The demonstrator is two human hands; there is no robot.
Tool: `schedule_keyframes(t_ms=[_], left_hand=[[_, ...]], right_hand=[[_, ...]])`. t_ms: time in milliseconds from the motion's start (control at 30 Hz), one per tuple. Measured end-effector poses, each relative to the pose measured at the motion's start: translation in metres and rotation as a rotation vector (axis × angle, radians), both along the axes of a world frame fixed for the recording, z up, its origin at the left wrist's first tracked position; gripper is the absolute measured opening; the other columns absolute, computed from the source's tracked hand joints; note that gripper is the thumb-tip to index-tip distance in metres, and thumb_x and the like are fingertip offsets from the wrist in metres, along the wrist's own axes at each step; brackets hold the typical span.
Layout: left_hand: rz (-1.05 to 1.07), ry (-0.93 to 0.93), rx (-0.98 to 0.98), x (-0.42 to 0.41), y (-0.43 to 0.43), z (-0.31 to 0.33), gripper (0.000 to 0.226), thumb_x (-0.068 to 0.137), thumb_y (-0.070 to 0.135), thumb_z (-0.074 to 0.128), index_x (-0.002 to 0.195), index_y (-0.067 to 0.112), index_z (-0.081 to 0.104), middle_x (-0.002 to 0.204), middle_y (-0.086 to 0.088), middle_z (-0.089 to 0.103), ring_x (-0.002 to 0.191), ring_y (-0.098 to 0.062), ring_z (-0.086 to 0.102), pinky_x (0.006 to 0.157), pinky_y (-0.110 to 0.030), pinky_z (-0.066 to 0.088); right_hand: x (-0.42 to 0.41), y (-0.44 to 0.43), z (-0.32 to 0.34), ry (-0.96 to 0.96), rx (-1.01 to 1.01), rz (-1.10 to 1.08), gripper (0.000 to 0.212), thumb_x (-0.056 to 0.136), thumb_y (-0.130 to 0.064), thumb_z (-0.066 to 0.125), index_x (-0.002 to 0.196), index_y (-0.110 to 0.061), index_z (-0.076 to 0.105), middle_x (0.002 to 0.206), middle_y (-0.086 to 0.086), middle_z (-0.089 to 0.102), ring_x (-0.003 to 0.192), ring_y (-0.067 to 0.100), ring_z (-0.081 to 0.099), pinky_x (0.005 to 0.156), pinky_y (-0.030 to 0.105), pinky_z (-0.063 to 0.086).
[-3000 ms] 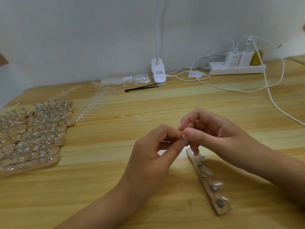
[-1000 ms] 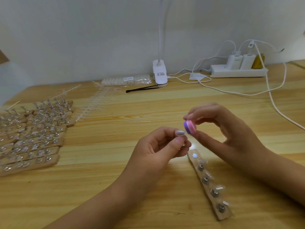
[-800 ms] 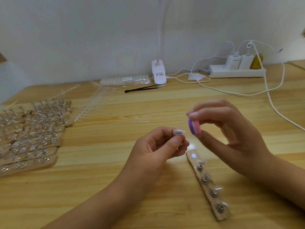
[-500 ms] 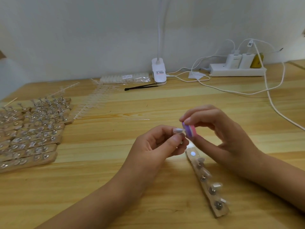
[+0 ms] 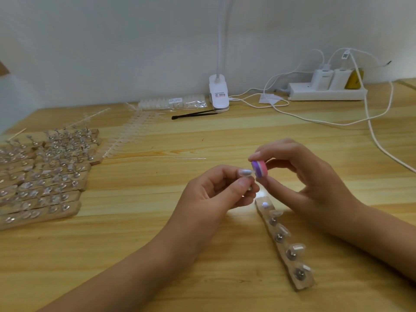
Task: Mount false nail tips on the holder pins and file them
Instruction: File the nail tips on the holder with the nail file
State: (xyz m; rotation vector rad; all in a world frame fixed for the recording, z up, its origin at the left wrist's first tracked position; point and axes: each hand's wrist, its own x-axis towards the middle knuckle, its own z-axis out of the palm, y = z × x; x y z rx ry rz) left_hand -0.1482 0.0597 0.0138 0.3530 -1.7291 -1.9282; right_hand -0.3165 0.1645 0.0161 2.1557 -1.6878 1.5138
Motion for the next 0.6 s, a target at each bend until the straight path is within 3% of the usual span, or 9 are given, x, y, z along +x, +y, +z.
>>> schedule_keyframes(t_ms=[133,267,400,600], left_hand=[[-0.004,0.008,0.021,-0.0012,-0.0004,0.0014,0.011,0.084,0.024,0.065,0.086,0.028,0.075,0.085,0.001,0.074,0.084,-0.008,0.07,0.077,-0.018,0.054],[-0.014,0.008,0.006,-0.0007,-0.0004,0.0003,0.008,0.085,0.026,0.067,0.088,0.023,0.074,0.087,-0.001,0.074,0.086,-0.01,0.07,0.078,-0.019,0.054],[-0.007,0.021,-0.004,0.0,-0.0006,0.0012,0.014,0.081,0.031,0.069,0.09,0.021,0.073,0.089,0.0,0.074,0.088,-0.009,0.069,0.079,-0.019,0.054],[0.049,-0.028,-0.126,-0.0003,-0.0026,0.0002,0.005,0.084,0.03,0.069,0.086,0.028,0.072,0.09,0.011,0.07,0.09,-0.005,0.065,0.093,-0.031,0.053]], right_hand=[[-0.001,0.0015,0.0024,-0.07,-0.058,-0.021,0.03,0.091,-0.014,0.062,0.118,-0.022,0.053,0.114,0.003,0.06,0.107,0.02,0.063,0.092,0.029,0.053],[-0.0031,0.0001,0.0,0.005,0.005,-0.005,0.026,0.09,-0.013,0.062,0.116,-0.015,0.056,0.113,0.002,0.06,0.107,0.021,0.062,0.09,0.033,0.054],[-0.0009,0.0006,-0.0022,-0.062,-0.05,0.048,0.032,0.09,-0.01,0.063,0.118,-0.021,0.053,0.113,0.004,0.06,0.107,0.025,0.062,0.09,0.033,0.053],[-0.0001,-0.0001,-0.0034,-0.086,-0.048,0.039,0.03,0.092,-0.013,0.064,0.119,-0.02,0.053,0.113,0.004,0.061,0.107,0.026,0.063,0.091,0.033,0.053]])
